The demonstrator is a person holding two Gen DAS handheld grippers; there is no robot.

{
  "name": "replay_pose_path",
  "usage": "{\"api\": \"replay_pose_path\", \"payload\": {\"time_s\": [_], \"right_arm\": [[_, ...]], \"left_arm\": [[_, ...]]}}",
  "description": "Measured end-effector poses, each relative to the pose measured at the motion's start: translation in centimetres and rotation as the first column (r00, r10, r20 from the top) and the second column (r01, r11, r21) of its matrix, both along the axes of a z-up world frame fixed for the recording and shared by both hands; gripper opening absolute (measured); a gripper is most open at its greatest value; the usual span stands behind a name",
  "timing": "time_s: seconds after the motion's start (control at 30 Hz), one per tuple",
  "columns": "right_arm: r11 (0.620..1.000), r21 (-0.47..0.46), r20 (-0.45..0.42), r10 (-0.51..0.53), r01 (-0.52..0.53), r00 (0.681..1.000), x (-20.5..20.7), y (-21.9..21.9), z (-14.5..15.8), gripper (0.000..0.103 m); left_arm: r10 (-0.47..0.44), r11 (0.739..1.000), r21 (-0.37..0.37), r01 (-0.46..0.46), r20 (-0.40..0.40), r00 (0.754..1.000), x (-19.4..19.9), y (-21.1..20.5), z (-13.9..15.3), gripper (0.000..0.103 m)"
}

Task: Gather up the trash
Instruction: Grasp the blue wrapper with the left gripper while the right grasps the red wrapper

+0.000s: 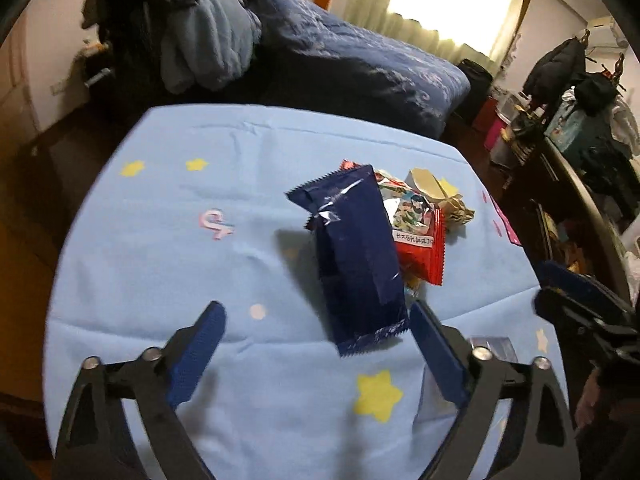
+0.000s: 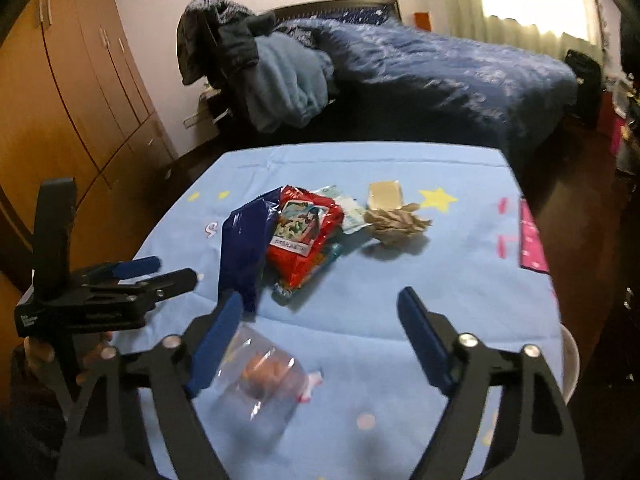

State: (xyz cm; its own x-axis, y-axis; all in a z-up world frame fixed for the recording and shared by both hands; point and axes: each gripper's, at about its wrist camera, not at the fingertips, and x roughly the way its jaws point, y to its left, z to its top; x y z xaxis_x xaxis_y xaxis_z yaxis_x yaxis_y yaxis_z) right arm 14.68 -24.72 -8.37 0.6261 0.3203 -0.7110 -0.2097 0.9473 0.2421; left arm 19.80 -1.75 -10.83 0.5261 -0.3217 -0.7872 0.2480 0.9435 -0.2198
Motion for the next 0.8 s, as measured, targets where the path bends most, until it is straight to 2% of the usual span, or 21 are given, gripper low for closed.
{"api": "replay_pose_path", "payload": {"time_s": [0.17,0.37,0.53,0.67,0.8], "right_arm": [[0.999,-0.024,-0.037,0.045,-0.046,0.998,3.4,0.7,-1.5,0.057],[0.996,-0.014,-0.062,0.092,-0.094,0.994,7.6,1.9,-3.2,0.043],[0.992,-0.017,-0.084,0.124,-0.126,0.989,9.5,3.1,-4.4,0.041],[0.991,-0.003,-0.103,0.133,-0.134,0.986,10.0,3.2,-5.2,0.041],[0.989,0.023,-0.107,0.145,-0.143,0.984,9.6,3.2,-5.4,0.021]], "left_arm": [[-0.043,0.999,-0.031,0.041,-0.041,0.998,2.3,-0.5,-0.8,0.072],[-0.087,0.995,-0.065,0.082,-0.070,0.994,4.2,-1.2,-1.1,0.066],[-0.110,0.991,-0.088,0.100,-0.119,0.987,5.1,-1.2,-2.0,0.051],[-0.107,0.992,-0.077,0.098,-0.128,0.986,5.3,-1.3,-2.4,0.039],[-0.107,0.992,-0.074,0.098,-0.126,0.986,4.9,-1.3,-2.2,0.027]]}}
